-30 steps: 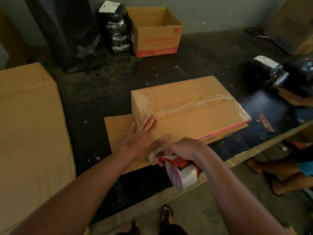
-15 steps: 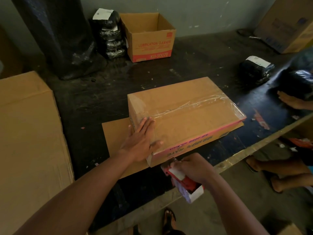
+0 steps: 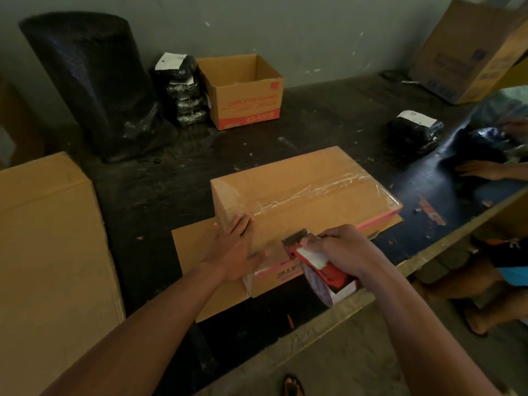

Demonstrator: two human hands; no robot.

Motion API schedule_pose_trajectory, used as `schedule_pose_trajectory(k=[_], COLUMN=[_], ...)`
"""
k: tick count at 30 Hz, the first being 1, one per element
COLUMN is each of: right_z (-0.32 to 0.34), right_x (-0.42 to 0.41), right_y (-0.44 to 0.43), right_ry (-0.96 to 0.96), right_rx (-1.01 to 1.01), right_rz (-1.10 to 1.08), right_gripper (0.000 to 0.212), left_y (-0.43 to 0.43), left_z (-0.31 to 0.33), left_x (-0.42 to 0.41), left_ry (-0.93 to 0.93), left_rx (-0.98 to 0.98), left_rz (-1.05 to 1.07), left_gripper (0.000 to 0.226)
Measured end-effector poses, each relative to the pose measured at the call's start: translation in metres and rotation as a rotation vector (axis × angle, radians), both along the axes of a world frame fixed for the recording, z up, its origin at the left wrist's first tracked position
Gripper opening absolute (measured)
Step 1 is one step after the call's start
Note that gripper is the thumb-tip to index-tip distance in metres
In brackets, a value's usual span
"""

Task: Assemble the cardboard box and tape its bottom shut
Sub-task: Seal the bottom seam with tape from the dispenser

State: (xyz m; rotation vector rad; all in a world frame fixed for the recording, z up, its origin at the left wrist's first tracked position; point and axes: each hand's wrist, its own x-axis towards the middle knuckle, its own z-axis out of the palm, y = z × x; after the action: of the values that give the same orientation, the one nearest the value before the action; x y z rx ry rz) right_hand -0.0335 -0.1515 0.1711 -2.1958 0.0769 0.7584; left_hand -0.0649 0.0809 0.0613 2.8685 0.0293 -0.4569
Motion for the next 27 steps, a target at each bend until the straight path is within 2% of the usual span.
schedule_pose_trajectory(k=[2, 6, 8, 15, 18, 23, 27], right_z=[0.004, 0.013, 0.020, 0.033, 0.034, 0.021, 0.006], right_x=[0.006, 0.020, 0.028, 0.073, 0.098, 0.159, 0.204], right_y=[0.002, 0.005, 0.004, -0.032, -0.061, -0.125, -0.183], right_ry=[-0.028, -0.078, -0.083, -0.206, -0.249, -0.238, -0.233], right_rx=[-0.009, -0.022, -0.026, -0.109, -0.097, -0.161, -0.188], right_rz=[0.010, 0.017, 0.025, 0.000, 0.003, -0.073, -0.090], right_gripper=[0.039, 0.030, 0.023, 0.023, 0.010, 0.024, 0.023], left_y=[-0.003, -0.007, -0.012, -0.048, -0.074, -0.142, -0.207], left_z=[0.009, 0.029, 0.041, 0.069, 0.074, 0.073, 0.056], left_x=[0.005, 0.025, 0.037, 0.089, 0.118, 0.175, 0.218], left_ry=[-0.034, -0.197, -0.225, -0.254, -0.271, -0.259, -0.235], left_rx=[0.014, 0.039, 0.032, 0.003, -0.018, -0.055, -0.029], left_rz=[0.014, 0.041, 0.038, -0.022, -0.044, -0.070, -0.066], left_gripper=[0.089, 0.054, 0.046, 0.050, 0.054, 0.057, 0.055])
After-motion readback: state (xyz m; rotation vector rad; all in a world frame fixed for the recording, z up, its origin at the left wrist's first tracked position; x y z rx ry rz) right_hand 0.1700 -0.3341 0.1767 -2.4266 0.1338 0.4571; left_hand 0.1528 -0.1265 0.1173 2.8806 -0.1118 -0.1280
